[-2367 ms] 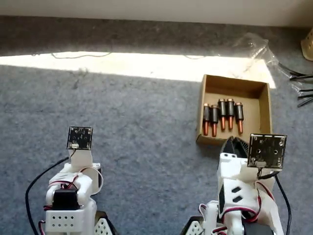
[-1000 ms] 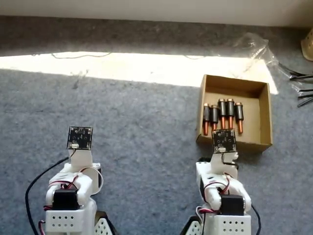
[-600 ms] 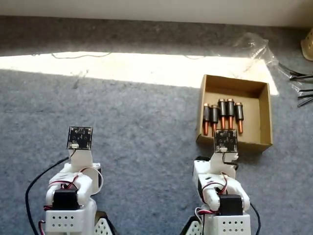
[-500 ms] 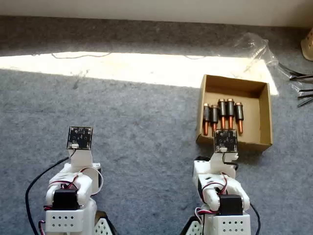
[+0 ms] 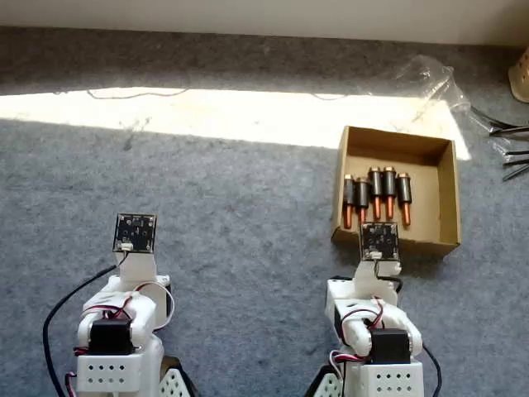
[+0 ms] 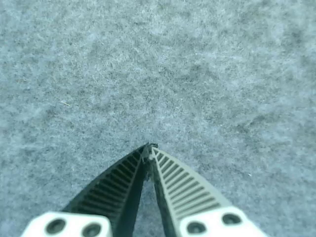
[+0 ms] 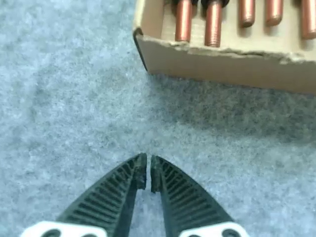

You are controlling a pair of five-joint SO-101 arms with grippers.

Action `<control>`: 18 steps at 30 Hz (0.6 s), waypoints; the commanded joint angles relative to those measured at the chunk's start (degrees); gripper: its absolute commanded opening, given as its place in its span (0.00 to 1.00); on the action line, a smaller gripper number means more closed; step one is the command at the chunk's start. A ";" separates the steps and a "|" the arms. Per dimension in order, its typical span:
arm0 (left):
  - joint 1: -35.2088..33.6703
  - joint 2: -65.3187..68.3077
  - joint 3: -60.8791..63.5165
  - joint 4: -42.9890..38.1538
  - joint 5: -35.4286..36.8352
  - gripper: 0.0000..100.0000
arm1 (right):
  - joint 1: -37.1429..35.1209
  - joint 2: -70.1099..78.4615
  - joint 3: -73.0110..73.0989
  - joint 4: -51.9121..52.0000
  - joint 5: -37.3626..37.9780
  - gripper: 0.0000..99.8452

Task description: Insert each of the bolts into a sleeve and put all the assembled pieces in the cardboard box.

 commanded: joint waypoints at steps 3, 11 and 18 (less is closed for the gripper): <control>-0.57 -0.40 1.27 0.18 0.53 0.01 | 1.80 -0.48 6.29 0.22 -8.18 0.01; -0.57 -0.31 1.27 0.18 0.53 0.01 | 2.15 -0.48 6.29 0.31 -2.11 0.01; -0.57 -0.31 1.27 0.18 0.44 0.01 | 2.15 -0.48 6.29 0.31 -1.93 0.01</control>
